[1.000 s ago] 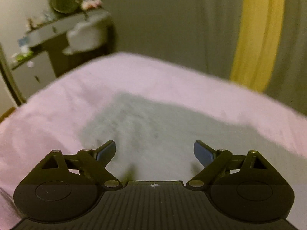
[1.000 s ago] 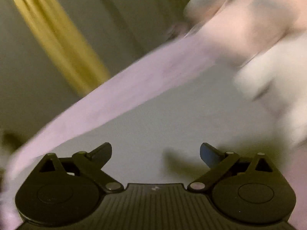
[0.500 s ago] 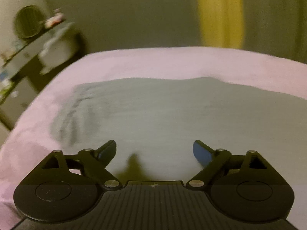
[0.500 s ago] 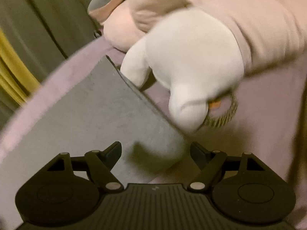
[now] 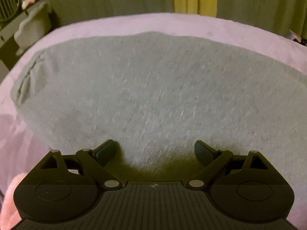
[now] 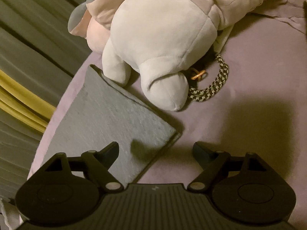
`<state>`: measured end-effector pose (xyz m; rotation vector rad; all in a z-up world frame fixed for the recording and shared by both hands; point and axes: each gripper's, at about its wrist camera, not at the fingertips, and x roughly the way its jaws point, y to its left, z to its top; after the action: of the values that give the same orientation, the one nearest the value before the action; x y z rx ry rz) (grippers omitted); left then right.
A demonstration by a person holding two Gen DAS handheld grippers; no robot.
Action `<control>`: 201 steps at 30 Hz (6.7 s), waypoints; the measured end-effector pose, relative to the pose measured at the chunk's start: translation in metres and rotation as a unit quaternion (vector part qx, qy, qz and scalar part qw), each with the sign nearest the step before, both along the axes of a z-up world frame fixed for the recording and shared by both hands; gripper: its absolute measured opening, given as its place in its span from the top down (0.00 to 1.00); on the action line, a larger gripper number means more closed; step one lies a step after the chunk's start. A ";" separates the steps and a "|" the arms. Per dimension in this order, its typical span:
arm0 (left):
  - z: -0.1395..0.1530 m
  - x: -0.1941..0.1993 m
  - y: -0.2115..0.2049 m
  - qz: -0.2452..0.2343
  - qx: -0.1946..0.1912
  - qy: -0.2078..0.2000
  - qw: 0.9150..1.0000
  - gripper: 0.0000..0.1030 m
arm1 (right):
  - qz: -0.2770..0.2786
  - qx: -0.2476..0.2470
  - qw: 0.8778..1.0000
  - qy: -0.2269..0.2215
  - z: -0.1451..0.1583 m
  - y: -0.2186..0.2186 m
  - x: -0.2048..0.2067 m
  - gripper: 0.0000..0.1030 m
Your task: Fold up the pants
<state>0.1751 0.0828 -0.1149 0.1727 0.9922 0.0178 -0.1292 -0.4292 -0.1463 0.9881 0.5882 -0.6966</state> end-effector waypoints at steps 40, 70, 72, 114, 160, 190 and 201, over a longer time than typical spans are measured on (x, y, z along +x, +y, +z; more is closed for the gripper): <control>-0.021 0.037 0.003 0.043 0.012 -0.073 0.996 0.00 | 0.083 -0.164 0.981 0.070 0.047 -0.027 0.186 0.87; 0.008 0.195 0.140 0.124 0.028 -0.065 0.990 0.19 | 0.154 -0.067 0.986 0.021 0.003 0.054 0.178 0.52; 0.018 0.189 0.139 0.140 0.040 -0.067 0.987 0.24 | 0.161 -0.063 0.985 0.012 0.001 0.053 0.180 0.44; -0.004 0.023 0.021 0.074 0.048 -0.044 0.995 0.03 | -0.047 0.072 0.992 -0.090 -0.018 -0.030 -0.036 0.51; -0.005 0.026 0.024 0.086 0.036 -0.040 0.995 0.01 | -0.057 0.082 0.968 -0.228 -0.034 -0.013 -0.040 0.85; 0.020 0.007 0.050 0.074 -0.047 -0.063 0.994 0.01 | 0.509 0.002 0.859 -0.060 0.008 0.314 0.239 0.85; 0.024 0.000 0.039 0.043 -0.052 -0.081 0.994 0.01 | 0.549 -0.002 0.834 -0.057 0.016 0.320 0.218 0.83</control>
<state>0.1755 0.1213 -0.0905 0.0310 0.8361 0.0584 0.0885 -0.1092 -0.1306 0.5251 0.9144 0.3929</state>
